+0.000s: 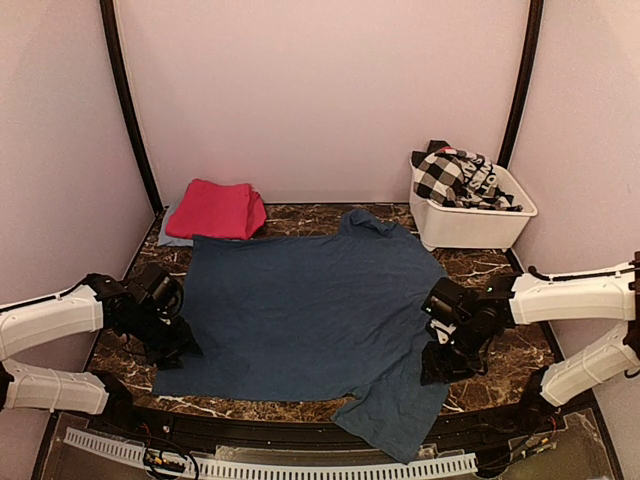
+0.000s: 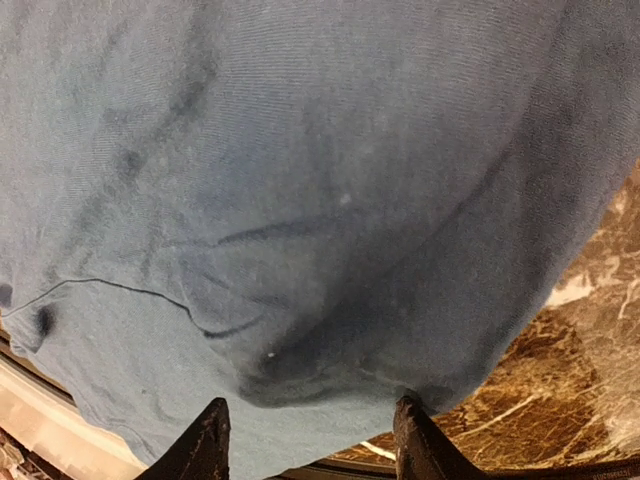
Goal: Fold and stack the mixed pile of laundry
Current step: Smooth out the flattened T-shirt at the center of the board.
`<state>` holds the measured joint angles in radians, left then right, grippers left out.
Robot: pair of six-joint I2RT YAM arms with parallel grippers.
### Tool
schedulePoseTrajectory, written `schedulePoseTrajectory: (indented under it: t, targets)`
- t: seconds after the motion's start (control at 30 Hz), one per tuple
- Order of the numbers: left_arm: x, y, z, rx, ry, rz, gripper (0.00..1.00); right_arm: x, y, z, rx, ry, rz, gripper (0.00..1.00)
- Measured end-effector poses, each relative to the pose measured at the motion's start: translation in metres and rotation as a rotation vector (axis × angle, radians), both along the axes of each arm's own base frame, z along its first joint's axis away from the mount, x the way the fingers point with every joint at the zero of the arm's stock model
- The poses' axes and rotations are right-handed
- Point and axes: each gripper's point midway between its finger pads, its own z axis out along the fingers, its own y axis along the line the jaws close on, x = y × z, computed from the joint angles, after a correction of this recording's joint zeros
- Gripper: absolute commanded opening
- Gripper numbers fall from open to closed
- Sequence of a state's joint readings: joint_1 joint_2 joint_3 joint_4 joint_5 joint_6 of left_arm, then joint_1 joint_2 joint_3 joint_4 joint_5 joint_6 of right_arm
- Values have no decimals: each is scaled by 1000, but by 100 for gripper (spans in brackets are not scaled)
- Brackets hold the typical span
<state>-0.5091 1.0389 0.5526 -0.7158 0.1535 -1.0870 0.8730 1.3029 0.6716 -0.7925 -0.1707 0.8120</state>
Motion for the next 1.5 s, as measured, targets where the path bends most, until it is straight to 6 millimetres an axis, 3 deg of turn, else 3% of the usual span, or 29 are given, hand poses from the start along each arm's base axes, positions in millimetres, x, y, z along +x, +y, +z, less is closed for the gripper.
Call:
schedulePoseTrajectory:
  t: [0.23, 0.33, 0.57, 0.83, 1.07, 1.17, 1.2, 1.5]
  targets:
    - [-3, 12, 7, 29, -13, 75, 53, -9, 1, 33, 122, -13, -128, 50]
    - [-3, 15, 11, 38, -19, 104, 54, -17, -5, 38, 127, 5, -159, 49]
    - [0, 17, 8, 75, 24, 146, 55, -33, -16, 13, -9, 115, -175, 51]
    - [5, 18, 9, 95, 37, 188, 56, -40, -19, -12, -117, 183, -169, 41]
    - [-6, 26, 3, 114, 66, 236, 59, -37, -17, -14, -116, 177, -172, 24]
    - [-11, 29, -2, 123, 88, 253, 60, -35, -15, -14, -110, 170, -167, 2]
    - [-13, 30, -4, 127, 96, 258, 61, -34, -14, -15, -111, 170, -176, 0]
    - [-32, 41, -3, 143, 134, 323, 62, -29, -8, -10, -69, 142, -180, 0]
